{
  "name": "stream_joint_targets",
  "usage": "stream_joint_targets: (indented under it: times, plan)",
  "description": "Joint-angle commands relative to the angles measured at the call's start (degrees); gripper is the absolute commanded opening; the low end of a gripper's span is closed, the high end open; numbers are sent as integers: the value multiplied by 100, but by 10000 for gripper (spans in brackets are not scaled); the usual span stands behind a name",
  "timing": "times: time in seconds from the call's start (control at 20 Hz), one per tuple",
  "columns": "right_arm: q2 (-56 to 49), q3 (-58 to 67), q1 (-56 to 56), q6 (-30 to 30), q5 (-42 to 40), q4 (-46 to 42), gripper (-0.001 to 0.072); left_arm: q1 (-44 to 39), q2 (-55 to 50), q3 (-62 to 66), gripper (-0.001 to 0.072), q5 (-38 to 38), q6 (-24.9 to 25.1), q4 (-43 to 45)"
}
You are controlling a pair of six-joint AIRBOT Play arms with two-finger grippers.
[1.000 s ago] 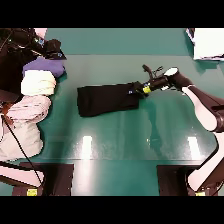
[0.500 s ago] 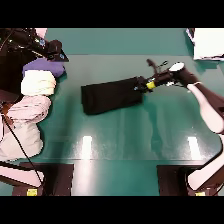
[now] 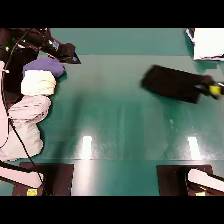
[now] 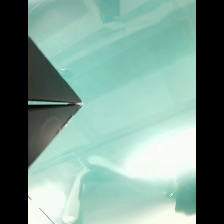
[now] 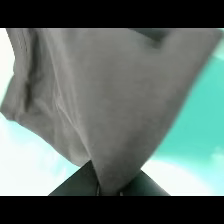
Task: Fold the shirts.
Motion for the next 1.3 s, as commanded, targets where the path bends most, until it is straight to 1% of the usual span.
stream_joint_targets:
  times: [0.0, 0.15, 0.25, 0.35, 0.45, 0.5, 0.55, 0.6, 0.65, 0.75, 0.85, 0.9, 1.0, 1.05, 1.15, 1.2, 1.25]
  plan:
    - [800, -949, -1615, 234, -446, -590, 12, -216, 4, 0, 30, 197, 15, -22]
    - [1049, -1434, -2437, 249, -529, -852, 12, -280, 4, 2, 30, 208, 13, -44]
    - [1156, -1587, -2721, 452, -577, -1172, 12, -280, 4, 0, 31, 197, 13, -48]
    - [1228, -1591, -2800, 706, -487, -1718, 12, -280, 4, 0, 30, 195, 15, -48]
    - [1311, -1580, -2798, 739, -225, -2299, 14, -280, 4, 0, 30, 197, 17, -48]
    - [1342, -1580, -2798, 739, -96, -2588, 41, -280, 4, 0, 30, 197, 20, -46]
    - [1366, -1580, -2800, 737, 11, -2811, 266, -280, 4, 0, 31, 199, 22, -46]
    - [1397, -1572, -2800, 739, 138, -3093, 531, -280, 4, 0, 30, 195, 24, -46]
    - [1421, -1502, -2800, 739, 304, -3373, 611, -280, 4, 0, 30, 192, 24, -46]
    - [1425, -1130, -2800, 741, 706, -3521, 611, -280, 4, 0, 30, 151, 24, -46]
    - [1423, -680, -2623, 737, 1027, -3084, 609, -280, 4, 0, 31, 94, 22, -46]
    - [1423, -481, -2402, 730, 1193, -2717, 576, -280, 4, 0, 31, 105, 24, -46]
    - [1423, -144, -1703, 730, 1473, -2116, 569, -280, 4, 2, 31, 140, 20, -46]
    - [1423, -22, -1285, 732, 1506, -1993, 569, -280, 4, 2, 31, 131, 20, -46]
    - [1423, 212, -348, 730, 1488, -1976, 567, -280, 4, 7, 31, 162, 15, -48]
    - [1423, 319, 92, 730, 1462, -1978, 546, -280, 4, 7, 31, 210, 15, -48]
    - [1423, 407, 483, 730, 1438, -1978, 544, -280, 4, 7, 31, 267, 15, -50]
